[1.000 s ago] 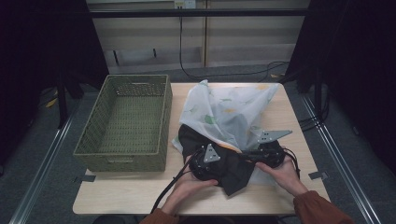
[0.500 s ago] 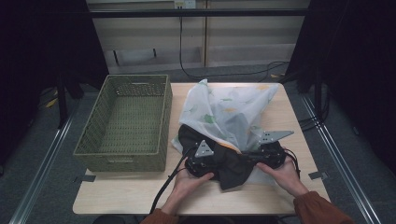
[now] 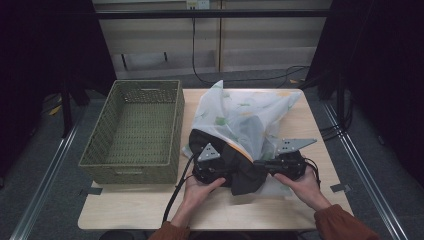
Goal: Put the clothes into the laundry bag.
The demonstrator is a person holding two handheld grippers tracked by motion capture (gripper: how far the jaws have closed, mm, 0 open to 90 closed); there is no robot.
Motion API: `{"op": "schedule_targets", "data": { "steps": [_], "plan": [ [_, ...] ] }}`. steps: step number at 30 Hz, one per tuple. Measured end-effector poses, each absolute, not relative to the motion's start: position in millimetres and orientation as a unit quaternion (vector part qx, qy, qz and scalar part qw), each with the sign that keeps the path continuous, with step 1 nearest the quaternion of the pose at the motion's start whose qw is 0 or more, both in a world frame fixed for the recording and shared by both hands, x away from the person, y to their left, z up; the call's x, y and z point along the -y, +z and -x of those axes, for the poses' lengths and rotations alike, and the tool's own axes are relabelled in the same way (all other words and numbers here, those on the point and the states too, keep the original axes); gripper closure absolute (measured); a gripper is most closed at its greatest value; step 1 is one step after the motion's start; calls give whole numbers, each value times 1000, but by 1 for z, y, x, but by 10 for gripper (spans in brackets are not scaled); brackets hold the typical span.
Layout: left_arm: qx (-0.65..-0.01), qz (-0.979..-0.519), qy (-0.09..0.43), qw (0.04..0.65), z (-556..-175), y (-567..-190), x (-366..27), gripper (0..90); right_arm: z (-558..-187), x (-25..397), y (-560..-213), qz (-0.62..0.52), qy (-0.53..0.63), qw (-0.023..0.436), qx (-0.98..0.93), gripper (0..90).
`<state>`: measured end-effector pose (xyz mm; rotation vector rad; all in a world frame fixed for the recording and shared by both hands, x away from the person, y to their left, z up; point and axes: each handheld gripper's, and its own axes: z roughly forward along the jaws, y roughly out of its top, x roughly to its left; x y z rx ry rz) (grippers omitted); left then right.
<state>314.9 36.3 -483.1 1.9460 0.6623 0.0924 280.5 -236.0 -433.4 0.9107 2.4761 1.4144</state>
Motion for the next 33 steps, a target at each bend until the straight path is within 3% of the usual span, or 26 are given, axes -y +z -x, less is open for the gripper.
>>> {"op": "schedule_targets", "data": {
  "steps": [4, 5, 7, 14, 16, 19, 20, 27, 33],
  "plan": [
    [-271, -810, 44, 518, -315, -480, -38, 689, -281, 238, -432, -306, 473, 79, -823, 884],
    [-271, -810, 43, 518, -314, -479, -38, 688, -281, 239, -432, -308, 473, 81, -822, 853],
    [-271, -808, 41, 522, -314, -478, -39, 688, -282, 240, -432, -313, 470, 89, -820, 705],
    [-265, -809, 40, 523, -316, -471, -40, 689, -288, 239, -441, -331, 443, 110, -826, 572],
    [-260, -813, 43, 519, -316, -469, -39, 690, -290, 235, -443, -336, 435, 119, -827, 647],
    [-266, -807, 48, 525, -317, -467, -40, 695, -293, 234, -443, -331, 442, 114, -826, 868],
    [-272, -804, 53, 526, -317, -466, -41, 699, -292, 235, -441, -328, 446, 113, -825, 887],
    [-313, -765, 50, 561, -326, -465, -44, 718, -285, 239, -423, -318, 485, 102, -808, 893],
    [-315, -783, 100, 528, -331, -466, -24, 723, -283, 230, -423, -310, 487, 83, -813, 894]
  ]
}}
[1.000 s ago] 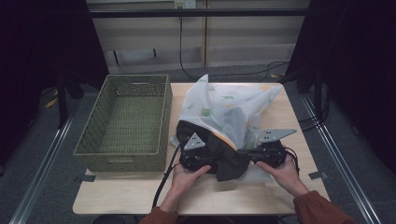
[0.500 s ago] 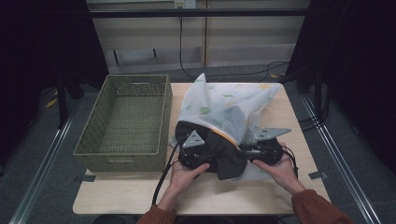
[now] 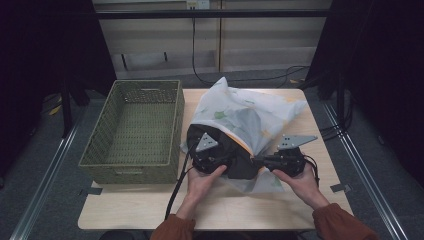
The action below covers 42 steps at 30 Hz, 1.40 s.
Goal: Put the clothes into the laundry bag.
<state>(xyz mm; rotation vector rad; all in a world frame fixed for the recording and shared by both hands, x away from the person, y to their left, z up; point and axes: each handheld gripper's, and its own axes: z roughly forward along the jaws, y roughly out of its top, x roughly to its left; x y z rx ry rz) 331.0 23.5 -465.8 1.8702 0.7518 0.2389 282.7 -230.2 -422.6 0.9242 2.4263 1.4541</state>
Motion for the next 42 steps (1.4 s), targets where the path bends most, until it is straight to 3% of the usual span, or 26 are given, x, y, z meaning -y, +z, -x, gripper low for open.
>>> {"op": "schedule_targets", "data": {
  "steps": [7, 13, 18, 20, 23, 25, 28, 30, 35, 38, 40, 42],
  "plan": [
    [-334, -748, 91, 566, -346, -464, -9, 740, -278, 226, -415, -300, 496, 84, -811, 894],
    [-346, -718, 134, 589, -351, -427, -11, 769, -276, 227, -411, -295, 513, 77, -802, 898],
    [-350, -696, 163, 606, -356, -404, -10, 775, -263, 221, -382, -260, 561, 65, -783, 900],
    [-345, -700, 163, 603, -360, -407, -5, 773, -257, 220, -371, -244, 575, 64, -778, 899],
    [-315, -744, 163, 567, -364, -431, 9, 751, -256, 224, -371, -250, 567, 73, -781, 899],
    [-306, -761, 128, 558, -365, -450, 12, 711, -263, 231, -386, -270, 543, 77, -792, 898],
    [-280, -771, 133, 556, -355, -462, 16, 602, -276, 240, -415, -306, 509, 66, -802, 898],
    [-272, -782, 109, 550, -354, -461, 14, 497, -281, 246, -431, -320, 489, 60, -809, 898],
    [-254, -795, 114, 540, -338, -453, -5, 305, -282, 253, -442, -335, 463, 73, -817, 897],
    [-246, -787, 104, 556, -327, -450, -24, 233, -282, 256, -442, -340, 459, 82, -817, 896],
    [-251, -783, 129, 554, -319, -447, -37, 231, -283, 257, -443, -342, 453, 90, -819, 895],
    [-252, -783, 114, 556, -320, -449, -50, 220, -283, 257, -443, -343, 453, 90, -818, 890]
  ]
}}
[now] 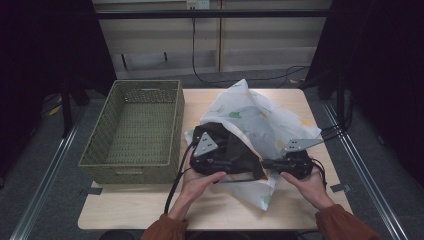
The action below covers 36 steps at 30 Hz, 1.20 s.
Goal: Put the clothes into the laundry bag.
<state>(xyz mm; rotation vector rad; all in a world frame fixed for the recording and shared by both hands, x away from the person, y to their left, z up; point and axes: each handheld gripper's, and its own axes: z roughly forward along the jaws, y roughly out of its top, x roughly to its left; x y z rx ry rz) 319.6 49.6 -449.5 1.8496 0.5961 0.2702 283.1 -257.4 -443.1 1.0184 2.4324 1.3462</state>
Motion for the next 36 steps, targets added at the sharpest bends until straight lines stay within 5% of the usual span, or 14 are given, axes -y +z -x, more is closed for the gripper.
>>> {"op": "schedule_targets", "data": {
  "steps": [5, 9, 12, 15, 18, 31, 36],
  "plan": [
    [-257, -806, 73, 528, -329, -467, -60, 222, -283, 255, -437, -336, 468, 91, -812, 833],
    [-249, -823, 72, 506, -327, -484, -47, 309, -281, 252, -426, -326, 482, 103, -807, 811],
    [-237, -831, 52, 500, -328, -491, -41, 549, -282, 250, -417, -325, 490, 111, -801, 800],
    [-240, -831, 46, 500, -328, -493, -35, 681, -284, 248, -410, -323, 494, 122, -798, 780],
    [-234, -839, 55, 489, -324, -493, -27, 719, -289, 242, -404, -318, 499, 126, -796, 752],
    [-193, -846, 30, 497, -302, -492, 9, 759, -322, 195, -394, -308, 453, 171, -819, 604],
    [-193, -847, 40, 493, -299, -488, 1, 663, -331, 192, -402, -326, 441, 178, -817, 723]
  ]
}}
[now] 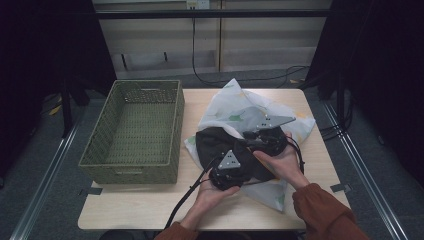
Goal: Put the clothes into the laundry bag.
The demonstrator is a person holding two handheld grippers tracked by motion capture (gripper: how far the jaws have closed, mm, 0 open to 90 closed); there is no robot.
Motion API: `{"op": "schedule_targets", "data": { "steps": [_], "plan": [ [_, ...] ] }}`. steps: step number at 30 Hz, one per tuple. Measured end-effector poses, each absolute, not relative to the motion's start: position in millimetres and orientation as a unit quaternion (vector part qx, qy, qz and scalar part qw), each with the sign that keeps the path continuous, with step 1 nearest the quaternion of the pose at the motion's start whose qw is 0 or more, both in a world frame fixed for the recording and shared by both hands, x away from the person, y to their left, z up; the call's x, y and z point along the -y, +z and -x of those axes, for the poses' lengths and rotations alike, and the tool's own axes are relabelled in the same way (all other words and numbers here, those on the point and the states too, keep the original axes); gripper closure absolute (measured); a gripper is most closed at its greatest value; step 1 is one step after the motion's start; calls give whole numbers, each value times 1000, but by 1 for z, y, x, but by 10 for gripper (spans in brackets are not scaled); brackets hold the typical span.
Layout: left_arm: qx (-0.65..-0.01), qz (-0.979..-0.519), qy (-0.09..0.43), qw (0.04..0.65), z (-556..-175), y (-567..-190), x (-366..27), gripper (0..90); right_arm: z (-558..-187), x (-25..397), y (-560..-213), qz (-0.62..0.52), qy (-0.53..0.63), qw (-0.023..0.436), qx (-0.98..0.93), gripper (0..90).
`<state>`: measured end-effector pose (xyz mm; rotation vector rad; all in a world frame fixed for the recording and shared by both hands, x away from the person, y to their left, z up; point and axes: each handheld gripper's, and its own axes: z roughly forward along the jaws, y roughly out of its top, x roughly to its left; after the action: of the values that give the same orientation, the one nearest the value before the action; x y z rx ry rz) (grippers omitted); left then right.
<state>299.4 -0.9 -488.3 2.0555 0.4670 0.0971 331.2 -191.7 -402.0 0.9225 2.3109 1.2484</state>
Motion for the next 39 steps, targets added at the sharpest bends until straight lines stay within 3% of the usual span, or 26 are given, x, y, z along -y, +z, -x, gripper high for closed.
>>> {"op": "schedule_targets", "data": {
  "steps": [4, 9, 15, 27, 34, 36, 39],
  "plan": [
    [-208, -834, 51, 508, -301, -483, -25, 554, -329, 196, -418, -327, 424, 166, -828, 830],
    [-245, -826, 72, 502, -309, -481, -55, 455, -324, 213, -434, -322, 419, 144, -837, 851],
    [-250, -834, 101, 481, -315, -487, -66, 281, -315, 238, -435, -334, 417, 151, -831, 865],
    [-279, -808, 133, 502, -320, -483, -70, 227, -309, 261, -432, -350, 421, 157, -822, 861],
    [-314, -803, 139, 487, -333, -493, -73, 186, -308, 256, -427, -341, 424, 160, -824, 857],
    [-309, -807, 161, 476, -329, -489, -72, 179, -309, 256, -427, -339, 424, 158, -825, 856],
    [-317, -810, 149, 471, -333, -495, -71, 154, -309, 257, -428, -343, 428, 152, -823, 855]
  ]
}}
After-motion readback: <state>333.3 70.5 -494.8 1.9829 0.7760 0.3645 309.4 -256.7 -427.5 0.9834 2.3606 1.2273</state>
